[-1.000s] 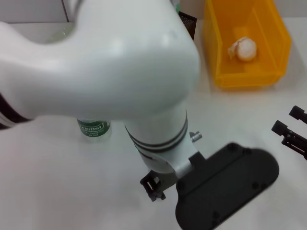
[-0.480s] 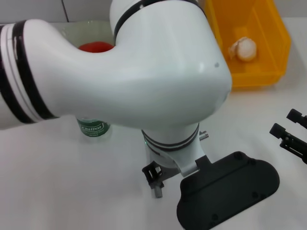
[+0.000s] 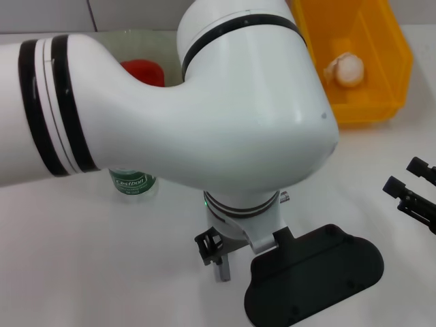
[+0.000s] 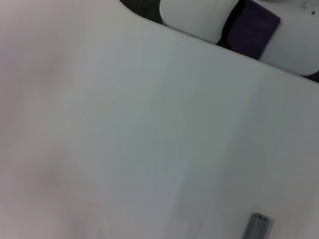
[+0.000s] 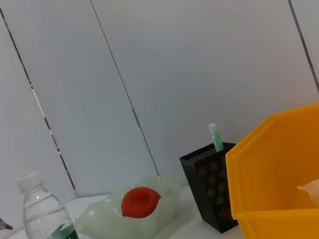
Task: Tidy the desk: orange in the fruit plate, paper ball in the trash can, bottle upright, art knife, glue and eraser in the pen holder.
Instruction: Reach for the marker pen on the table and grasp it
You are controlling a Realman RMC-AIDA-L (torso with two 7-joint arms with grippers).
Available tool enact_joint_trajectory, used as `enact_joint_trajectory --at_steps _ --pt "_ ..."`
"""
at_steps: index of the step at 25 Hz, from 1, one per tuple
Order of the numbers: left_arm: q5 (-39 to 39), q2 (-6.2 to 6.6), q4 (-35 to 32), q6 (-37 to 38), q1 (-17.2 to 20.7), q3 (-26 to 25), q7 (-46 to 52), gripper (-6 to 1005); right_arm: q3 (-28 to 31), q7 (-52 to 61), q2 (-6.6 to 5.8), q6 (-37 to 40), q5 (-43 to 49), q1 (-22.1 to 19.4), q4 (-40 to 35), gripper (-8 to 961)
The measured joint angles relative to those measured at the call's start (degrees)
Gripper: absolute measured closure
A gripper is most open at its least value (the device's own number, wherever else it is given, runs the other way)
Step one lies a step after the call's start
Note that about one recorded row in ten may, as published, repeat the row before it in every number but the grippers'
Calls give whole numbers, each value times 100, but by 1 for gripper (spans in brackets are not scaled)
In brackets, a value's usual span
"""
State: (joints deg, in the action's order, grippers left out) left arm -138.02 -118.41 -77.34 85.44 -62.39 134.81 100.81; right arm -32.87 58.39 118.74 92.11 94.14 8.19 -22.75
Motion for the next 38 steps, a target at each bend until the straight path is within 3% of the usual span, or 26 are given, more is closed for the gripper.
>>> enact_joint_trajectory --at_steps 23,27,38 --pt "77 -7 309 -220 -57 276 -117 348 -39 52 18 8 -1 -46 -1 168" --pt "42 -7 337 -250 -65 293 -117 444 -44 74 18 12 -1 -46 -1 168" --pt "52 -24 492 -361 -109 376 -185 491 -51 87 18 17 -1 -55 -1 168"
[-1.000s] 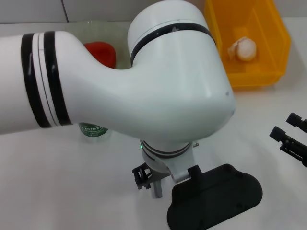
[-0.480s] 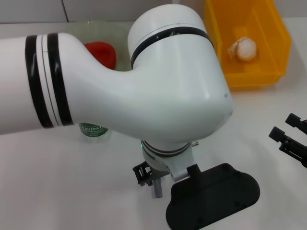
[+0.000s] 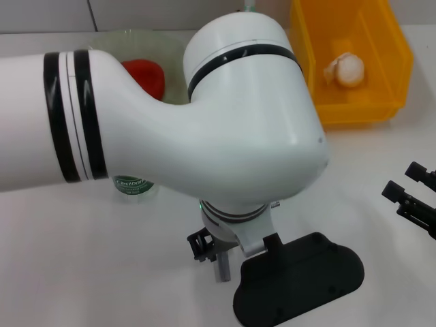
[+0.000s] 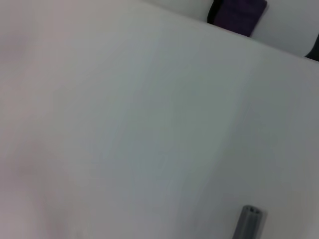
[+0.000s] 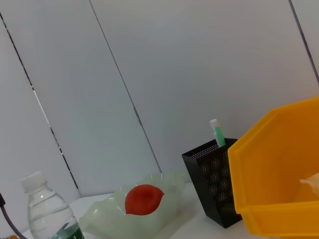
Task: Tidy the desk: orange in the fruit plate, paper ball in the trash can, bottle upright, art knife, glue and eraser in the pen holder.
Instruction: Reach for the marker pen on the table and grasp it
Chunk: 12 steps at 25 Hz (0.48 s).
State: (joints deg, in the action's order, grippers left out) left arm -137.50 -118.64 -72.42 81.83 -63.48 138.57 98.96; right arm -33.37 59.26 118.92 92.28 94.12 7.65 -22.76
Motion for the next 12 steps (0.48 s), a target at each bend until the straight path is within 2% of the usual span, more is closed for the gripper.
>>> enact_joint_trajectory --at_steps 12 --pt "10 -1 60 -37 -54 162 4 514 -2 38 0 0 0 0 0 169"
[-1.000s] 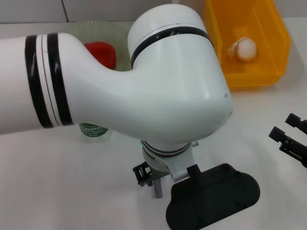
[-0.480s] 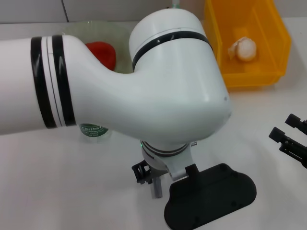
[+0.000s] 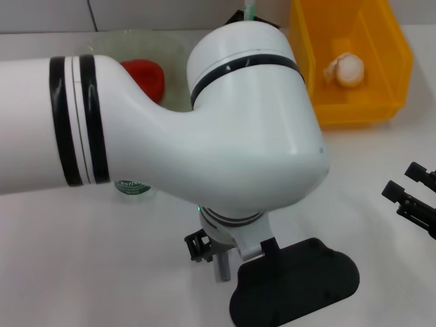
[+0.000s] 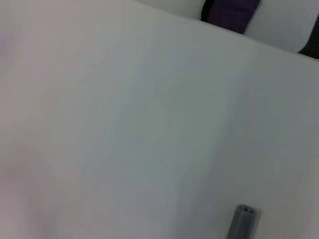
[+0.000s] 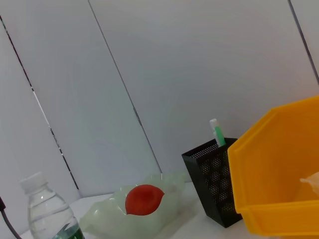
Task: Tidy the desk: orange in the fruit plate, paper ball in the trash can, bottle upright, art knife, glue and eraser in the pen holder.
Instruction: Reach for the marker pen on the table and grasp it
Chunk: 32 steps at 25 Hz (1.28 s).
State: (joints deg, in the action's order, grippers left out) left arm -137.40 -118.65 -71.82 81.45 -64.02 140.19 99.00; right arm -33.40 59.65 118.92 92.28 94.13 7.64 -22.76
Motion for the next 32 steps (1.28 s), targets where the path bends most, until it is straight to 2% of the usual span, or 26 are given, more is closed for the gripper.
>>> enact_joint_trajectory --at_steps 13,19,32 --pt "13 -9 50 -12 -23 56 1 523 0 9 0 0 0 0 0 168" --pt "27 -9 65 -26 -23 109 -1 614 0 12 0 0 0 0 0 169" --pt "110 -18 62 -113 -33 237 -5 682 0 31 0 5 0 0 0 168"
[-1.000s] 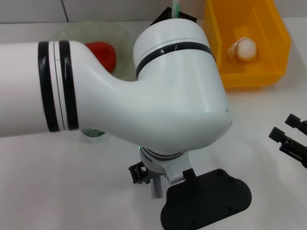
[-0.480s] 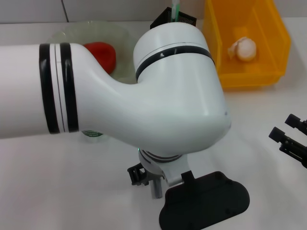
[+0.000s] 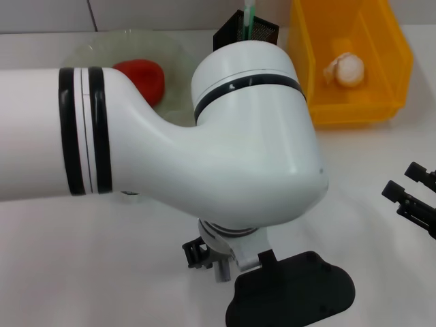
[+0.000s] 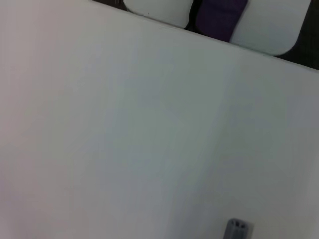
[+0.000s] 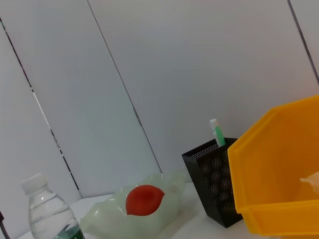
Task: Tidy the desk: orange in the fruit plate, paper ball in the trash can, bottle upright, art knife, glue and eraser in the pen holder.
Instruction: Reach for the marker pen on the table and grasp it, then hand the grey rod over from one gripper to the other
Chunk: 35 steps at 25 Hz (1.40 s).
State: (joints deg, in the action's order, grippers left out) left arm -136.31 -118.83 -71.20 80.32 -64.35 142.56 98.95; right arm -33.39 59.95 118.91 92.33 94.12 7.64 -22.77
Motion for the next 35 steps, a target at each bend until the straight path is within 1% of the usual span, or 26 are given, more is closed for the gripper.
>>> enact_joint_trajectory --at_steps 10,24,29,35 --pt "9 -10 78 -55 -8 28 -105 750 0 32 0 4 0 0 0 168" --pt "46 -18 203 -193 9 70 -232 757 25 56 0 57 0 0 0 168" --pt "22 -25 229 -190 0 98 -289 806 22 99 0 61 0 0 -8 168" --pt "-74 -26 143 -168 19 98 -281 820 49 211 -14 231 0 -2 -52 169"
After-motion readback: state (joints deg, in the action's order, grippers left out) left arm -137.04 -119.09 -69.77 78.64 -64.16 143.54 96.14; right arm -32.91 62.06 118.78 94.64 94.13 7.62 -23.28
